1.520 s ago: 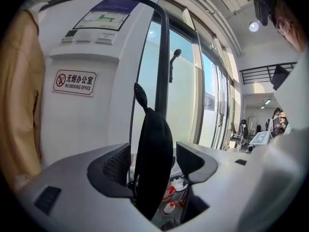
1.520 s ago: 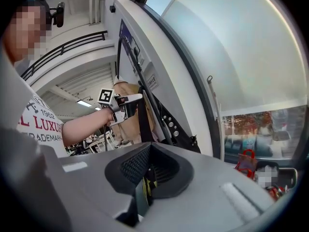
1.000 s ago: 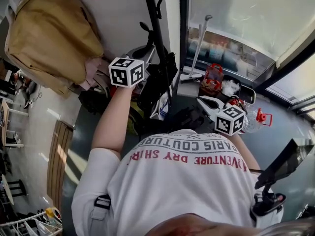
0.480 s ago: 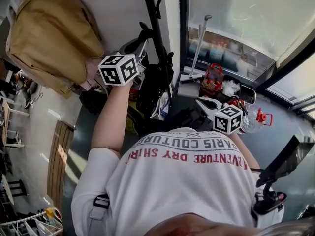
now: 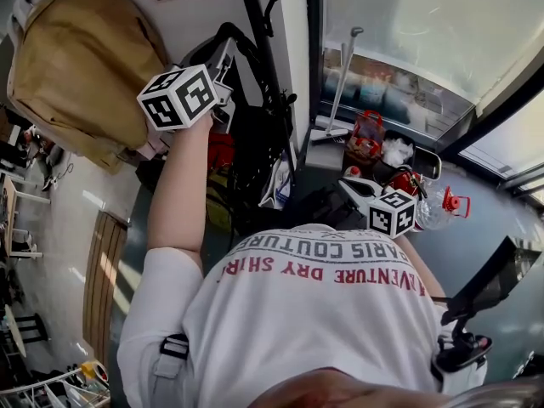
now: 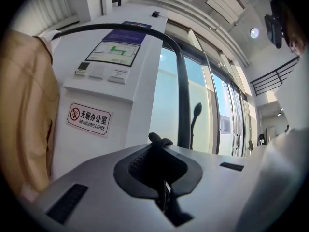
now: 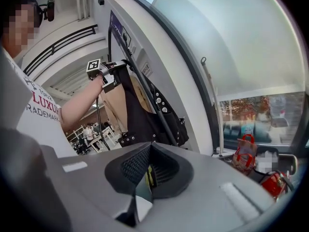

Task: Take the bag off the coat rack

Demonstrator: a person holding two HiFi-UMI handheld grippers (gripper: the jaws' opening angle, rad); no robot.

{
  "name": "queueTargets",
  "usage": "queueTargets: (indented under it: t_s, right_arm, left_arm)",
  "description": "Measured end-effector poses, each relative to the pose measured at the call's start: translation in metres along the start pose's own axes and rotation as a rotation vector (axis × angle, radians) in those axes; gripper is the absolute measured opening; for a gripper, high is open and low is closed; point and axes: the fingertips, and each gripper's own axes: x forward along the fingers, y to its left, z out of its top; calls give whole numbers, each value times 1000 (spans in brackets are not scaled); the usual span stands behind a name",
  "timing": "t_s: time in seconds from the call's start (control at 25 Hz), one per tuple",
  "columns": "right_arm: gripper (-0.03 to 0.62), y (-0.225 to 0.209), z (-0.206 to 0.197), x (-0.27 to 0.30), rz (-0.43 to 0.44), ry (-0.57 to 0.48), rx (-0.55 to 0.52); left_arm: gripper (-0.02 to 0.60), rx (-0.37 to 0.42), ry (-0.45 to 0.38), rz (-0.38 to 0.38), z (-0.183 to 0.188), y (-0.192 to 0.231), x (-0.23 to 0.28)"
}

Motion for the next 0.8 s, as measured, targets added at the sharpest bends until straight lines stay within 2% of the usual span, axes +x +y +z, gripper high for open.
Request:
queueTargets:
  t_s: [0.16,0.32,0.6,0.8]
  right_arm:
    - [2,3,3,3,7,-5,3]
    - [2,2,-1,5,9,2,3]
    - [2,8,-6,18,14,12,-21]
    - [2,22,12,28,26,-6,-82]
  left_arm:
    - [2,-16,-68,41,34,20,-11]
    - [3,-19,-109,54,35,26,-30]
    - [3,-45,-13,69,-52,21,-57]
    - [3,-17,88,89,-108,17,-82]
